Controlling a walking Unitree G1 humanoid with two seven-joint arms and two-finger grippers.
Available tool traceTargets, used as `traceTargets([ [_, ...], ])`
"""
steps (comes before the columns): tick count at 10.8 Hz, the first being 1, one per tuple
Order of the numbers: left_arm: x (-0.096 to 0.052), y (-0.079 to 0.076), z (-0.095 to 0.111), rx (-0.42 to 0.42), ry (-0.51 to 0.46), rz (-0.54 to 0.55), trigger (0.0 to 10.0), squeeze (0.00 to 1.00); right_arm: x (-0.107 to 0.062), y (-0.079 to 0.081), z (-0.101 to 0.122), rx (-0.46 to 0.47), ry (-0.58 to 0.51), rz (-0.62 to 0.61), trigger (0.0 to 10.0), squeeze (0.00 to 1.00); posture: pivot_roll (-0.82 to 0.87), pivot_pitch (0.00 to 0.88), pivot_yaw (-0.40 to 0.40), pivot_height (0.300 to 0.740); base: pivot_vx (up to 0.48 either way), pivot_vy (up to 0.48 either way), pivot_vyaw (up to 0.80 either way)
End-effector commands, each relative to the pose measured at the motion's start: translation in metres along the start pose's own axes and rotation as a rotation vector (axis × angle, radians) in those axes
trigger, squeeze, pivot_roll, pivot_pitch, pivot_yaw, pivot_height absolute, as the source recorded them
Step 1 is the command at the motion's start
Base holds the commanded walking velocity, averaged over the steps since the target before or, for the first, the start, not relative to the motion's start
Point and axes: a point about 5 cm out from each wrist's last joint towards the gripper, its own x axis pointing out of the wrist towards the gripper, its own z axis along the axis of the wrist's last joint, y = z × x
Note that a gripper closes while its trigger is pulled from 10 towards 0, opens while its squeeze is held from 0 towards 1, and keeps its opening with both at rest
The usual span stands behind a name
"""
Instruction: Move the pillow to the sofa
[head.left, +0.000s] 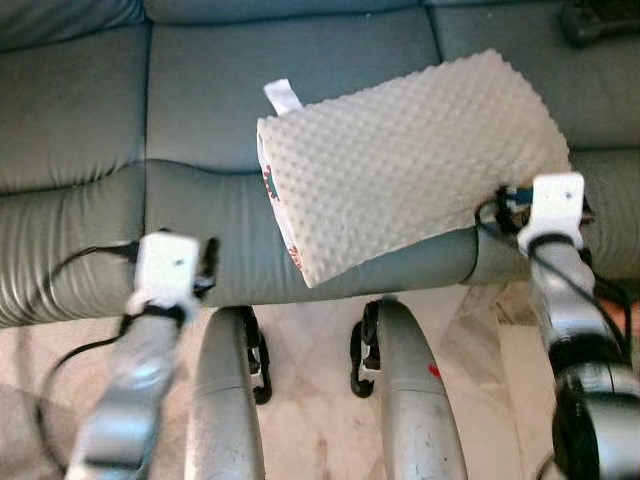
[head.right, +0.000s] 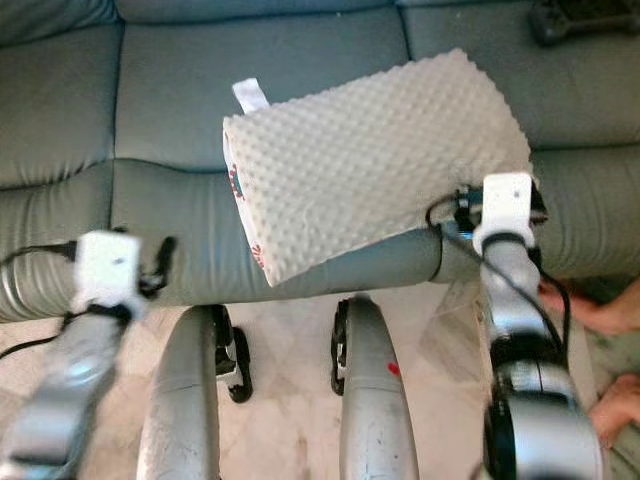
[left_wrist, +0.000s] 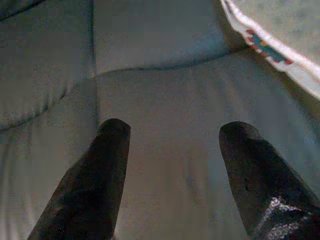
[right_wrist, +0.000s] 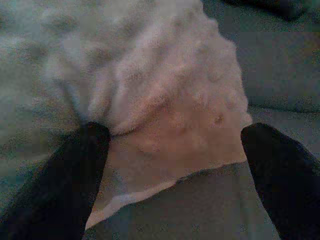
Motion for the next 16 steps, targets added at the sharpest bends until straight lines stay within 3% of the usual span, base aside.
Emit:
traceTargets([
  [1,-0.007,0.003,-0.007,0.012,0.045,-0.001,10.0,0.0,-0.004,0.001,-0.017,0.025,0.076,0.016,10.0,1.0,0.1,0.548,0.034,0.633,0.0,0.0,0.0],
  [5,-0.009,-0.001,-0.002,0.015,0.065,-0.024,10.0,0.0,0.011,0.053,0.012,0.271,0.062,0.263,10.0,1.0,0.11,0.563,0.039,0.633,0.0,0.0,0.0],
  [7,-0.007,-0.004,0.0,0.008,0.067,-0.032,10.0,0.0,0.01,0.075,0.018,0.317,0.045,0.335,10.0,1.0,0.1,0.561,0.038,0.633,0.0,0.0,0.0],
  [10,-0.004,-0.01,0.001,0.0,0.067,-0.041,10.0,0.0,0.009,0.09,0.028,0.439,0.015,0.41,10.0,1.0,0.08,0.555,0.033,0.633,0.0,0.0,0.0],
  [11,-0.002,-0.013,0.001,-0.004,0.066,-0.047,10.0,0.0,0.009,0.097,0.036,0.532,-0.006,0.448,10.0,1.0,0.08,0.553,0.031,0.633,0.0,0.0,0.0],
  [13,0.001,-0.015,0.002,-0.009,0.062,-0.049,10.0,0.0,0.007,0.108,0.041,0.554,-0.013,0.487,10.0,1.0,0.07,0.548,0.03,0.633,0.0,0.0,0.0],
  [16,0.004,-0.015,0.003,-0.009,0.056,-0.043,10.0,0.0,0.0,0.128,0.048,0.67,-0.03,0.57,10.0,1.0,0.06,0.535,0.024,0.633,0.0,0.0,0.0],
])
